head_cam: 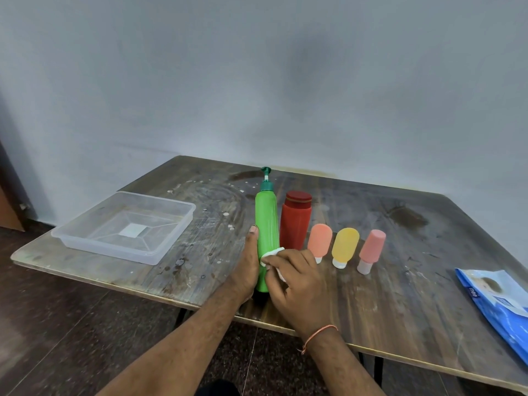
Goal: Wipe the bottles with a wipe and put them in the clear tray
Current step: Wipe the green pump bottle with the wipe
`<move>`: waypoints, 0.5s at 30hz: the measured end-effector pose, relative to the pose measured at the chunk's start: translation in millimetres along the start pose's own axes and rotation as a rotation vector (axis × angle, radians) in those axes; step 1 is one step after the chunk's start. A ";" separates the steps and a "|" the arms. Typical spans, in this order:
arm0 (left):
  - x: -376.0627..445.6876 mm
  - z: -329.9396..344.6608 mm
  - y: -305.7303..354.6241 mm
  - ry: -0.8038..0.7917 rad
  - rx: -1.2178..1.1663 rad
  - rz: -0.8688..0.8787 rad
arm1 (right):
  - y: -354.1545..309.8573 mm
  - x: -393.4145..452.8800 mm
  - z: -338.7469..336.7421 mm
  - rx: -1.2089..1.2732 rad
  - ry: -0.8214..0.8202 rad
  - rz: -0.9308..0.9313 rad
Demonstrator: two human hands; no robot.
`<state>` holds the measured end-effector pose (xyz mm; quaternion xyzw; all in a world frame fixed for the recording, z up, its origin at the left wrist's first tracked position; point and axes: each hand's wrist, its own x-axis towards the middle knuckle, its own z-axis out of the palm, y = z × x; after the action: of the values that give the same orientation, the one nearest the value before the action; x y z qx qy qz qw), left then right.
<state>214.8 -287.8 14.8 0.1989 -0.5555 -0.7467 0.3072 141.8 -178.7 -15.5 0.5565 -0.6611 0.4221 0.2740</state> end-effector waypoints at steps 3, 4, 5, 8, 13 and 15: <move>-0.6 1.1 1.2 0.002 -0.005 0.008 | 0.9 2.4 -1.4 -0.020 0.019 0.046; -1.0 0.8 1.5 0.004 -0.007 0.010 | -0.1 4.9 -1.5 -0.030 0.026 0.068; -1.6 0.7 2.0 0.005 -0.011 0.015 | -1.6 7.8 -1.7 -0.035 0.031 0.080; -3.4 0.0 3.8 0.014 -0.036 0.015 | -5.1 12.1 -0.8 -0.019 0.015 0.024; 0.2 -1.2 1.3 0.029 -0.077 -0.005 | 5.2 14.2 -6.4 -0.063 0.016 -0.009; 0.4 -0.8 0.2 0.029 -0.103 -0.015 | 3.4 18.4 -6.2 -0.066 0.022 0.046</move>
<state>215.1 -288.7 14.8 0.1979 -0.5104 -0.7735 0.3195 133.6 -182.5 2.0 0.5271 -0.6843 0.4123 0.2897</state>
